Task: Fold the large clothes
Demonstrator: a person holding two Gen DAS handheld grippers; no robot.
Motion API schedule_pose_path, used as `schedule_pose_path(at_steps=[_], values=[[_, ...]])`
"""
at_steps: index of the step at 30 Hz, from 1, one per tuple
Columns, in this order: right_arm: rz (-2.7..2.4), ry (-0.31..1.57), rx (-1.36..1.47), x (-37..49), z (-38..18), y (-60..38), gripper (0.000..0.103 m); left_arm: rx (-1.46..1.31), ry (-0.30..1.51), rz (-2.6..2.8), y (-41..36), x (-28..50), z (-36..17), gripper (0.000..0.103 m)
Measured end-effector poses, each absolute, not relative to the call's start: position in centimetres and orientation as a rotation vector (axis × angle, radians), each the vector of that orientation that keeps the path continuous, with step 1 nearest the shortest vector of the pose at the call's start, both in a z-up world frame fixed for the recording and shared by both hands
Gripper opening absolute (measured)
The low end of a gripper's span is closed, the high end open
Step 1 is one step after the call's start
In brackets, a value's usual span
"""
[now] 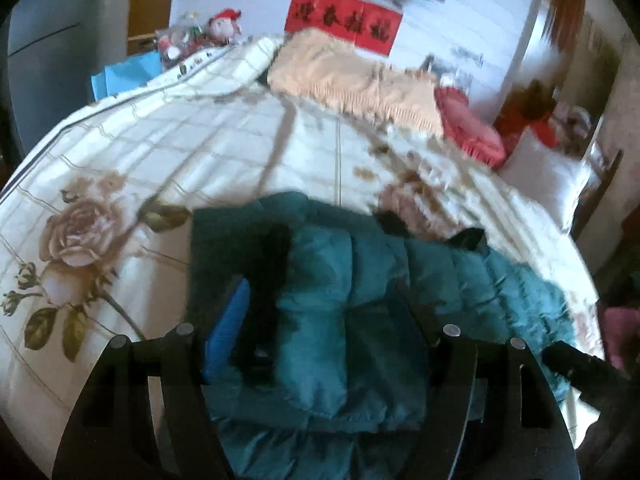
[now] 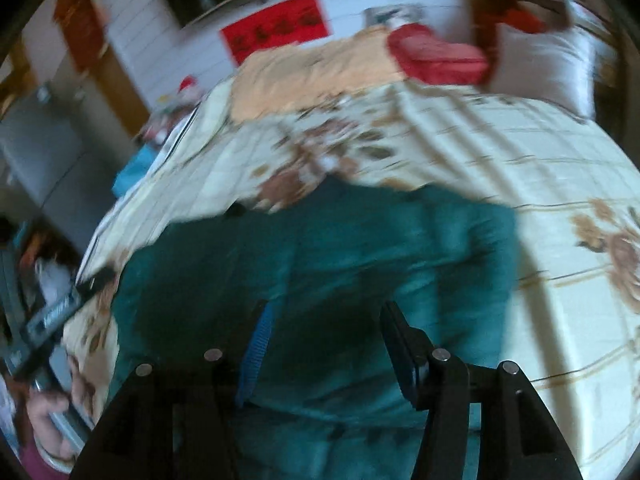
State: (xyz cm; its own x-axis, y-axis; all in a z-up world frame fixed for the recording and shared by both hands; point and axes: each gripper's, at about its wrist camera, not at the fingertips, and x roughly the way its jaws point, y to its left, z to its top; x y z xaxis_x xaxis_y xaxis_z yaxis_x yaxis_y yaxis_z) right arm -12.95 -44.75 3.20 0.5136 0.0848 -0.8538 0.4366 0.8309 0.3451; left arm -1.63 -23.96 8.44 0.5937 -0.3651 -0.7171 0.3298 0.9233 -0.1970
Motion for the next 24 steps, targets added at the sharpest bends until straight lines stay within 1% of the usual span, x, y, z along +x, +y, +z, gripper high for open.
schedule_pose_path(at_steps=[2, 3, 5, 7, 9, 11, 16, 18, 21, 24], values=[[-0.242, 1.048, 0.532, -12.2, 2.1, -43.3, 0.054, -0.008, 0.892, -0.374, -24.9, -1.0, 6.8, 0.071], [-0.256, 1.063, 0.507, -11.8, 1.3, -42.7, 0.054, 0.017, 0.941, -0.352, -25.3, -0.4, 5.3, 0.073], [-0.281, 1.103, 0.445, -11.4, -0.4, -42.0, 0.055, -0.006, 0.945, -0.356, -25.2, 0.0, 4.1, 0.077], [-0.303, 1.1, 0.402, -11.4, -1.4, -41.5, 0.055, -0.004, 0.933, -0.352, -25.2, -0.1, 3.9, 0.078], [-0.302, 1.107, 0.376, -11.6, -1.2, -41.4, 0.055, 0.024, 0.939, -0.344, -25.6, -0.1, 3.9, 0.078], [-0.277, 1.11, 0.394, -12.3, -0.1, -42.0, 0.055, 0.025, 0.949, -0.348, -25.6, 0.1, 3.9, 0.078], [-0.372, 1.014, 0.44, -16.9, 3.2, -44.8, 0.056, 0.02, 0.939, -0.354, -25.4, 0.0, 3.6, 0.078], [-0.426, 1.044, 0.444, -18.3, 2.4, -46.2, 0.056, 0.03, 0.928, -0.345, -25.6, -0.2, 3.5, 0.078], [-0.453, 1.107, 0.473, -19.2, -0.3, -47.7, 0.056, 0.043, 0.911, -0.34, -25.8, -0.5, 3.5, 0.078], [-0.458, 1.118, 0.471, -19.5, -1.6, -48.3, 0.057, 0.048, 0.905, -0.337, -25.9, -1.0, 3.7, 0.079]])
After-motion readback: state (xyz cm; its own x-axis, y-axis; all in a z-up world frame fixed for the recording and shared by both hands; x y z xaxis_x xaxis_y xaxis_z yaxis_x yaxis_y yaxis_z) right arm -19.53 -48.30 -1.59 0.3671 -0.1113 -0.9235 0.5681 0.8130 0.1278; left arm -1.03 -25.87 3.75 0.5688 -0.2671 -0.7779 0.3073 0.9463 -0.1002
